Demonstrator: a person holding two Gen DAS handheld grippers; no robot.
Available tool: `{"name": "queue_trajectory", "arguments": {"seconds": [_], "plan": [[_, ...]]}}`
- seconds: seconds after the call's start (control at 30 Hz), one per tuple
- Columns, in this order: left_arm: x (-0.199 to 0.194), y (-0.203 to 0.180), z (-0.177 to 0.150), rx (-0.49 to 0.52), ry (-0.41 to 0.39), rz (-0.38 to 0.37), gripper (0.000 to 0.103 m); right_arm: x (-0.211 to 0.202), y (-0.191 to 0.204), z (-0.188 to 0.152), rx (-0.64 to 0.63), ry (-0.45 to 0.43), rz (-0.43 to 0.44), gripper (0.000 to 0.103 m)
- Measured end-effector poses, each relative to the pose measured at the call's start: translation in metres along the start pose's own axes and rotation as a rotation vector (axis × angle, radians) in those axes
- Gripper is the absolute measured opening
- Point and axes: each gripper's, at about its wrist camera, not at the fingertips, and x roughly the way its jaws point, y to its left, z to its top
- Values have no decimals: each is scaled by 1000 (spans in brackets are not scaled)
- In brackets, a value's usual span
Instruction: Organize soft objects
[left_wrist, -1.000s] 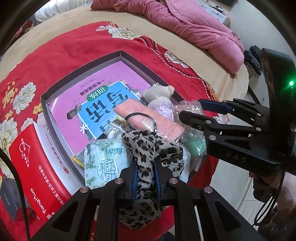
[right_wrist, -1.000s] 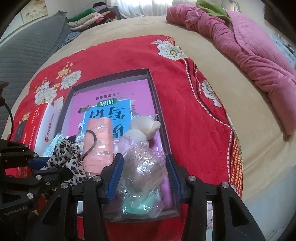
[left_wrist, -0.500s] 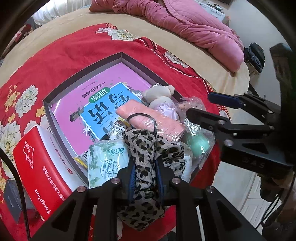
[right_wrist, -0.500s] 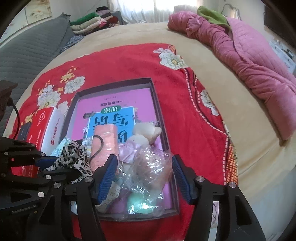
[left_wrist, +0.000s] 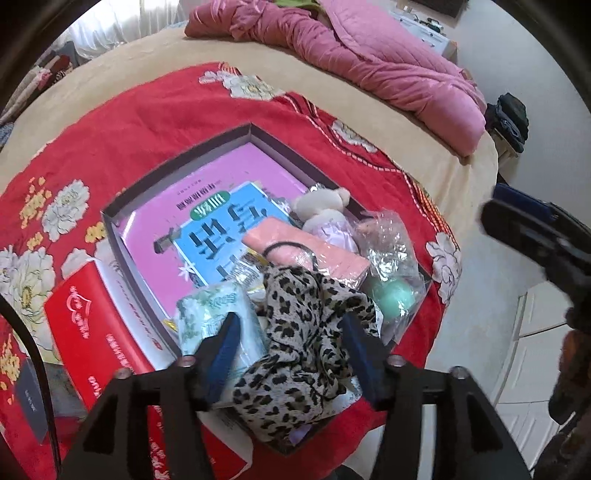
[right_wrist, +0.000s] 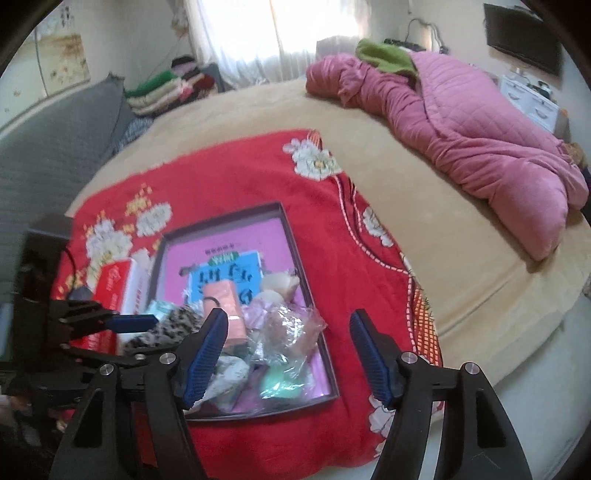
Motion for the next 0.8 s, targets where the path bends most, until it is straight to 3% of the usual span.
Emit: {"name": "queue_trajectory", "arguments": {"seconds": [0.3, 0.8], "plan": [[-43, 11, -3, -34, -87, 2, 67, -54, 22, 6, 22, -102, -2, 75], [-118, 20, -39, -26, -211, 45, 79, -84, 67, -14, 56, -155, 0, 78]]}}
